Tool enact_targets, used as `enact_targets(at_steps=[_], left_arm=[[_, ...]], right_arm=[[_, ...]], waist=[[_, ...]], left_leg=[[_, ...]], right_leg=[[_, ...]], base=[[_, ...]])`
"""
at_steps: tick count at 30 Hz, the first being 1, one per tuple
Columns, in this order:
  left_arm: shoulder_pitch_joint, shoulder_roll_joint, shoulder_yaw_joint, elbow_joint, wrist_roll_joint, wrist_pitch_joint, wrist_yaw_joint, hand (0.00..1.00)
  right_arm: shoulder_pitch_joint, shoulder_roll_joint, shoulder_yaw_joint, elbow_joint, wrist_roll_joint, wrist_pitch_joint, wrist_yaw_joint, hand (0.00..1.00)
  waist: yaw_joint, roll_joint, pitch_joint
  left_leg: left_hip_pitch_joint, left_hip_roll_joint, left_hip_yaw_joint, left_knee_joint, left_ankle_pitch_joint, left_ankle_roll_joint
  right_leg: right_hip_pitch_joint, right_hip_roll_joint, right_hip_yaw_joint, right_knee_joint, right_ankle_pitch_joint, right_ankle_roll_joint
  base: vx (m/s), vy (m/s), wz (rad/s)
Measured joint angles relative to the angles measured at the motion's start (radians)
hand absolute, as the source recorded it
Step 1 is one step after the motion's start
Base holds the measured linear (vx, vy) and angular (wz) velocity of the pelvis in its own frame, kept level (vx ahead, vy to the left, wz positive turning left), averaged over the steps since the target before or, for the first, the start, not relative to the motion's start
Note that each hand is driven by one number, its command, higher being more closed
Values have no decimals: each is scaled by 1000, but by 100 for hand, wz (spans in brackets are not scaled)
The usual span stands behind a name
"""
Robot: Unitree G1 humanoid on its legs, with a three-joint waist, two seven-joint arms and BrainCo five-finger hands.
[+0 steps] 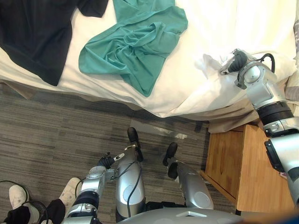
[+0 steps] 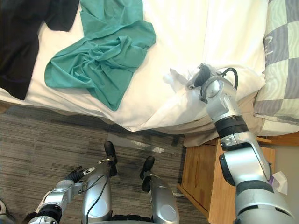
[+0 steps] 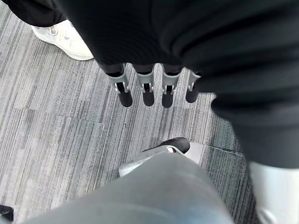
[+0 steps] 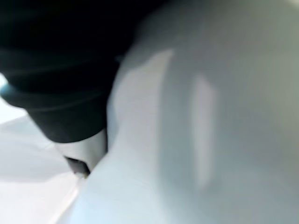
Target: Tidy the bed and pick cloth on bed and put in laundry
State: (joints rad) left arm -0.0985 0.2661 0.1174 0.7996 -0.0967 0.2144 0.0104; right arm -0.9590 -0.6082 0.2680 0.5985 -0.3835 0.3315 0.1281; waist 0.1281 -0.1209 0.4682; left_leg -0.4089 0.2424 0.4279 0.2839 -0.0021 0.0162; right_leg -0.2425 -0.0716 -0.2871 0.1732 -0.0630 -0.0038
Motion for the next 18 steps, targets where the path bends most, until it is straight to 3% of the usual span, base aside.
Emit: enact_targets(at_steps=[4, 8, 9, 14, 18], left_arm=[[5, -4, 0, -36, 0, 2, 0, 0], [45, -15, 1, -110, 0, 17, 1, 0], [65, -19, 1, -118, 0, 18, 1, 0], [151, -19, 4, -127, 3, 40, -3, 0], [221, -51, 3, -102, 10, 37, -10, 0]], right_arm=[[153, 0, -126, -167, 114, -13, -57, 100], [428, 10, -251, -378, 191, -35, -95, 100], [526, 32, -299, -442, 199, -40, -103, 0], [800, 184, -402, -504, 266, -55, -137, 0], [1008, 271, -472, -507, 354, -63, -135, 0]], waist=[[-4, 0, 0], [-14, -8, 2], [-33, -12, -1], [-88, -47, -41], [-126, -34, -149]], left_leg=[[17, 2, 6, 1, -2, -2], [100, 1, 32, -7, -18, -15], [125, -6, 39, -23, -20, -17], [222, -38, 94, -119, 1, -30], [302, -77, 110, -203, 22, -33]], right_leg=[[21, 0, 2, -12, 2, 2], [95, 0, 27, -40, 6, 9], [116, -2, 31, -52, 8, 12], [151, -17, 71, -68, 4, 24], [192, -41, 79, -70, -13, 52]], base=[[61, -11, -2], [55, -1, -15], [34, 0, -18], [36, 2, -22], [101, 9, -4]])
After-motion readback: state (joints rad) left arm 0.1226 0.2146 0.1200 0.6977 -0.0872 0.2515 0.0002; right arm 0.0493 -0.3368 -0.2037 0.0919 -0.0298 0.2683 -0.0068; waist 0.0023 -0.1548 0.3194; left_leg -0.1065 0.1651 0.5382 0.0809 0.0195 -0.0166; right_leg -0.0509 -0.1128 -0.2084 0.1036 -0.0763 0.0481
